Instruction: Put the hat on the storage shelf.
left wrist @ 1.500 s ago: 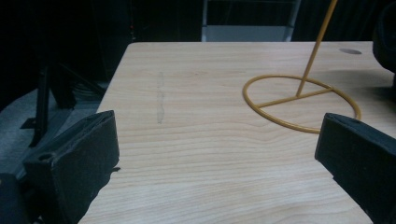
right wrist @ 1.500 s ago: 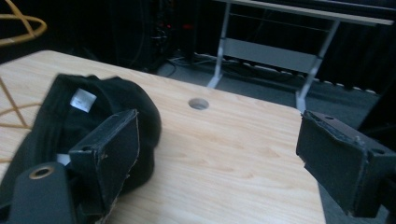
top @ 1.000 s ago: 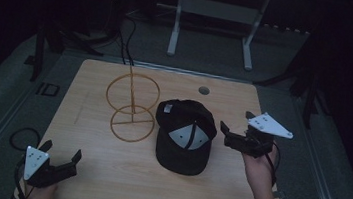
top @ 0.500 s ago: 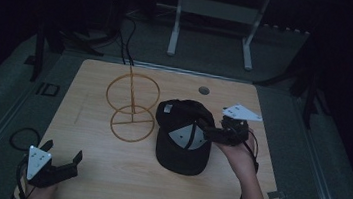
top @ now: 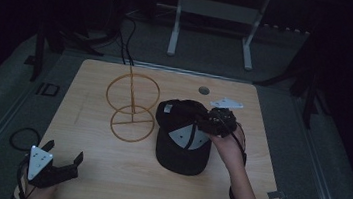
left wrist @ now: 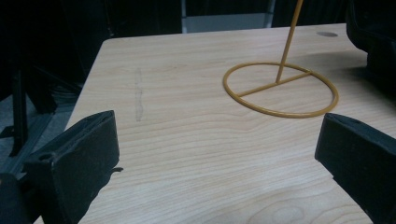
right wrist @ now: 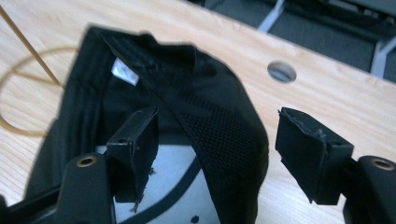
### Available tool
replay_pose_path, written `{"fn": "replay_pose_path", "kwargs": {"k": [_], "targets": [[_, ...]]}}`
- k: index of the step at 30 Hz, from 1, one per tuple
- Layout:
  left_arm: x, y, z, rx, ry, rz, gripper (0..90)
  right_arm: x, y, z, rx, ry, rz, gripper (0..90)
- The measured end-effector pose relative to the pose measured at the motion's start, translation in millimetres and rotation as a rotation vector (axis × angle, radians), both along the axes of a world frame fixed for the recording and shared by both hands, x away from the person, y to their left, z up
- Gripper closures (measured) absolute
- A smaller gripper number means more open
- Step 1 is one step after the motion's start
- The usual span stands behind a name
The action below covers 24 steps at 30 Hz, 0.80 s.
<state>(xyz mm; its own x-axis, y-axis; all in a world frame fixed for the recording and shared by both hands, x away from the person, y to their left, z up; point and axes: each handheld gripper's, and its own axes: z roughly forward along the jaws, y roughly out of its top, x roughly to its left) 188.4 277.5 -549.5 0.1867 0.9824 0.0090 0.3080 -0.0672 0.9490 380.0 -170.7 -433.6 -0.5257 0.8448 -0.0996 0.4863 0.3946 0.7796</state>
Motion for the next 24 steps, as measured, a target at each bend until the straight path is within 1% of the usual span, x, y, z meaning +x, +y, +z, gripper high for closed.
{"fn": "replay_pose_path", "kwargs": {"k": [2,3,4,6,7,9,11,13,14,17,18,20,24], "targets": [[0.4,0.0,-0.5,-0.005,0.0,-0.004,0.3,3.7,3.8,-2.7,-0.021,0.021,-0.013,32.2],[0.5,-0.1,-0.4,-0.007,0.001,-0.006,0.3,5.3,6.5,-4.5,-0.042,0.033,-0.015,32.2],[0.4,-0.1,-0.4,-0.005,0.0,-0.004,0.3,6.6,8.4,-6.6,-0.061,0.035,-0.029,33.0],[0.1,0.2,0.0,-0.007,0.0,-0.008,0.3,10.3,10.5,-11.8,-0.075,0.066,-0.038,33.3],[-0.1,0.0,0.0,-0.009,-0.002,-0.006,0.3,11.5,11.3,-14.5,-0.087,0.071,-0.051,34.4],[-0.3,0.2,0.1,-0.012,-0.001,-0.009,0.3,14.1,11.6,-20.7,-0.101,0.091,-0.063,36.2],[-0.3,0.4,0.0,-0.011,0.0,-0.008,0.3,15.5,11.2,-25.4,-0.122,0.1,-0.071,39.4],[-0.2,0.8,0.0,-0.015,0.0,-0.002,0.3,15.8,9.9,-29.7,-0.136,0.097,-0.084,48.2],[0.0,1.0,-0.1,-0.02,0.001,-0.004,0.3,15.8,9.0,-31.4,-0.141,0.095,-0.081,51.7],[0.7,1.5,-0.7,-0.023,0.009,-0.001,0.3,15.7,6.9,-36.3,-0.168,0.079,-0.099,70.3],[0.8,1.6,-0.7,-0.025,0.011,0.0,0.3,15.9,6.1,-37.8,-0.172,0.08,-0.108,76.9],[0.8,1.7,-0.7,-0.027,0.012,-0.003,0.3,15.6,5.1,-40.2,-0.189,0.063,-0.127,88.7],[0.8,1.5,-0.9,-0.026,0.015,-0.002,0.3,16.3,2.7,-39.6,-0.155,0.055,-0.143,89.5]]}}
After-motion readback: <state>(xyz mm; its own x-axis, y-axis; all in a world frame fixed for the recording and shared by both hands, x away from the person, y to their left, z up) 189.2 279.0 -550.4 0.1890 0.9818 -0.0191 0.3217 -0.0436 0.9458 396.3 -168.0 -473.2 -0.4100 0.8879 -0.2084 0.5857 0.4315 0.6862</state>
